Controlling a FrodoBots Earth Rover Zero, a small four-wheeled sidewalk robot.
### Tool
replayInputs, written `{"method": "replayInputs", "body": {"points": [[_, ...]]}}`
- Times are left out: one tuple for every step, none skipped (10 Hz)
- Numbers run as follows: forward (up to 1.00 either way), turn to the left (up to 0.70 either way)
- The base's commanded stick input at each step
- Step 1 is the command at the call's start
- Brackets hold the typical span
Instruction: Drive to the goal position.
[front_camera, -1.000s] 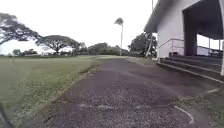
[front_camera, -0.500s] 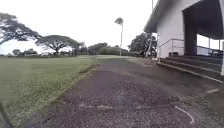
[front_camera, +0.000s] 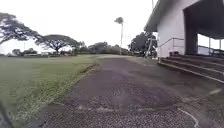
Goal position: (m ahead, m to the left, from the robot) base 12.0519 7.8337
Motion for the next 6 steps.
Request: {"method": "replayInputs", "body": {"points": [[0.70, -0.04], [0.70, 0.00], [0.70, 0.00], [0.70, 0.00], [0.70, 0.00], [0.70, 0.00]]}}
